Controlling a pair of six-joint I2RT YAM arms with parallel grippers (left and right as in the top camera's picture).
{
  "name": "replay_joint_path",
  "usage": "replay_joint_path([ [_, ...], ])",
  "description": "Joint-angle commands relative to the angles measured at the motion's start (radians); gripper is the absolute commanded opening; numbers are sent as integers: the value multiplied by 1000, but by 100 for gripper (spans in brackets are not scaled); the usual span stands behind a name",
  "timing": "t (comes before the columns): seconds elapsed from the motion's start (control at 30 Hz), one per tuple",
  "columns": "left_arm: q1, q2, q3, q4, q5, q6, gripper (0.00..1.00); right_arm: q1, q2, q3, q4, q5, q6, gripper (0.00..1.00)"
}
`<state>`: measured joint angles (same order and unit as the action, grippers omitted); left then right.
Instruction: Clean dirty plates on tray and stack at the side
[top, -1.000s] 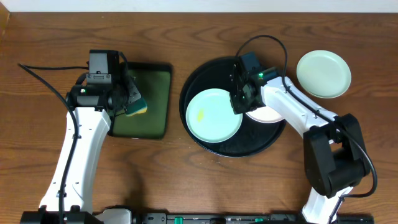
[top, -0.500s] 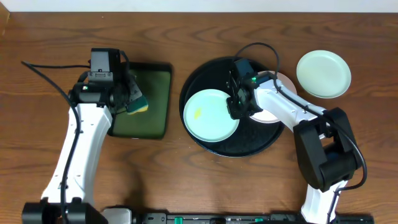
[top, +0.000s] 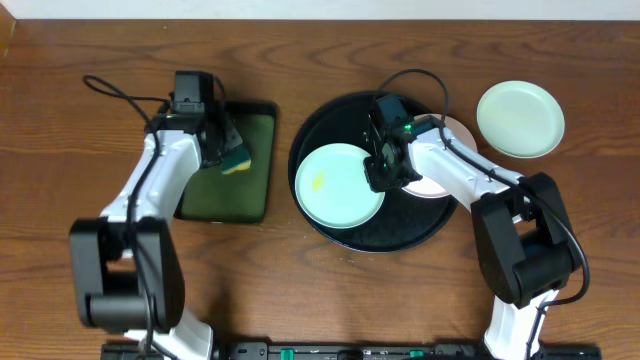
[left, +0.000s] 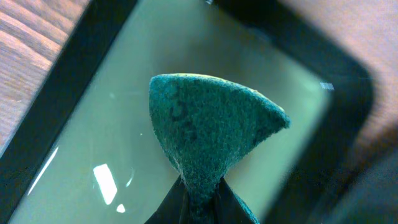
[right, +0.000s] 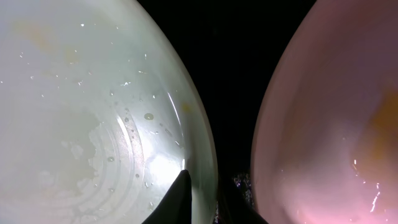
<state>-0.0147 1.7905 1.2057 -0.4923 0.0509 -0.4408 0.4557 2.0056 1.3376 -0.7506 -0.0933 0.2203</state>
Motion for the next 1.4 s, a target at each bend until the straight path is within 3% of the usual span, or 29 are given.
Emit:
replay_joint_path([
  [0.0,5,71,-6,17,-63,-1,8,10,22,-9,-1,-9,11,12],
  [0.27,5,148,-6,27,-87,2,8,10,22,-9,-1,-9,11,10],
  [0.53,5,-5,23,-39,-81,2,7,10,22,-9,-1,-9,11,10],
  [0.73,-3,-173,23,-120,115,3,8,8,22,-9,18,-8,68,4],
  [0.93,-69,-172,6,-161,252,3,8,-4,22,-9,26,115,146,1],
  [1.13,-177,-161,-7,-157,251,95,8,-40,21,-9,-9,111,122,7],
  [1.37,-272,-161,-7,-101,251,104,8,-65,21,-9,-28,84,111,25],
])
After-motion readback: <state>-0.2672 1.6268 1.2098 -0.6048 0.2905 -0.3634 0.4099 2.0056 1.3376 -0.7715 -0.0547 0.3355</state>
